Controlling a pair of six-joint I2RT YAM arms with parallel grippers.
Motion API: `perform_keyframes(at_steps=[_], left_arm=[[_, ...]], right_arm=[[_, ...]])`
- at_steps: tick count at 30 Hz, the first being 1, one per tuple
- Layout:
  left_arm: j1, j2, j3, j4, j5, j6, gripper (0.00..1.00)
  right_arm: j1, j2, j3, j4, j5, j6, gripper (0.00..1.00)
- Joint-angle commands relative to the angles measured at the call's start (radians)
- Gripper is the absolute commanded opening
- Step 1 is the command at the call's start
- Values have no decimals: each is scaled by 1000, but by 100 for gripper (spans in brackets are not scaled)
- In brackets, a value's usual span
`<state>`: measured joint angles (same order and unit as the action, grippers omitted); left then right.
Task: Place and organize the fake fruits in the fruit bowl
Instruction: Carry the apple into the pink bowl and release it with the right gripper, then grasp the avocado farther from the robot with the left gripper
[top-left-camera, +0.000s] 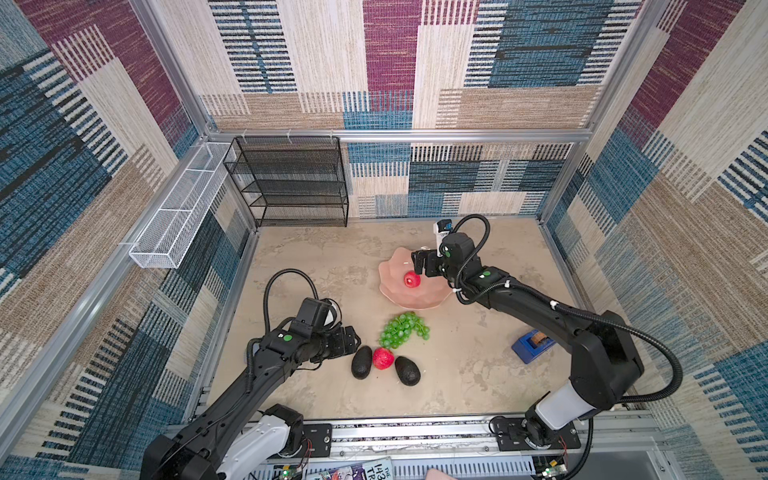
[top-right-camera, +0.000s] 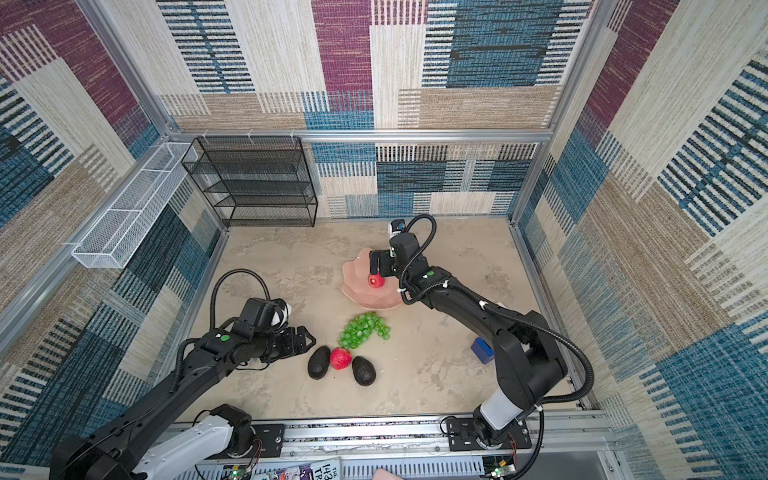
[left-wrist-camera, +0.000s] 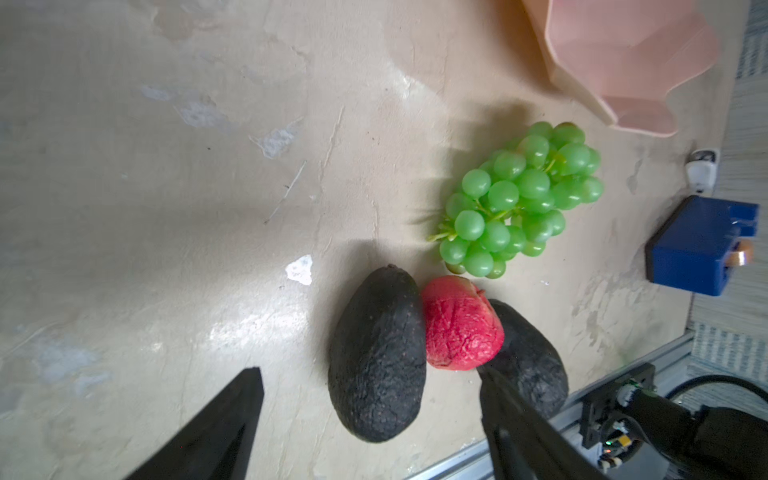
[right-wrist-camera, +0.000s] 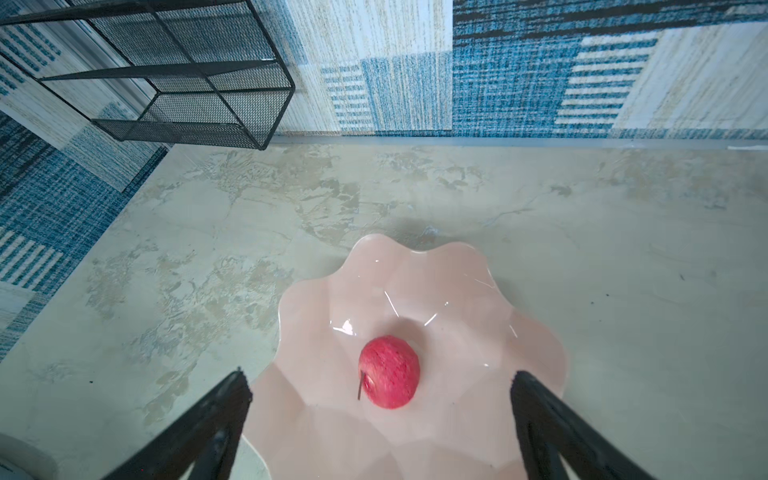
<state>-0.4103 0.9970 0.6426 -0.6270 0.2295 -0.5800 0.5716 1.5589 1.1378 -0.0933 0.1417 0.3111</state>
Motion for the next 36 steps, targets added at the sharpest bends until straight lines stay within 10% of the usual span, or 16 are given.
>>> perform_keyframes(at_steps=[1, 13, 25, 36], left_arm=[[-39, 42, 17, -11, -64, -18, 86], [-187, 227, 36, 36, -140, -66, 85], [-193, 318, 19, 61, -159, -71, 47], [-191, 301, 410, -22, -189, 134, 45]], right_arm=[[1, -50, -53, 37, 19, 34, 100], [-1, -117, -121, 41, 50, 33, 100], [-4, -118, -118, 44, 53, 19, 100], [-10, -142, -162, 61, 55, 48, 100]])
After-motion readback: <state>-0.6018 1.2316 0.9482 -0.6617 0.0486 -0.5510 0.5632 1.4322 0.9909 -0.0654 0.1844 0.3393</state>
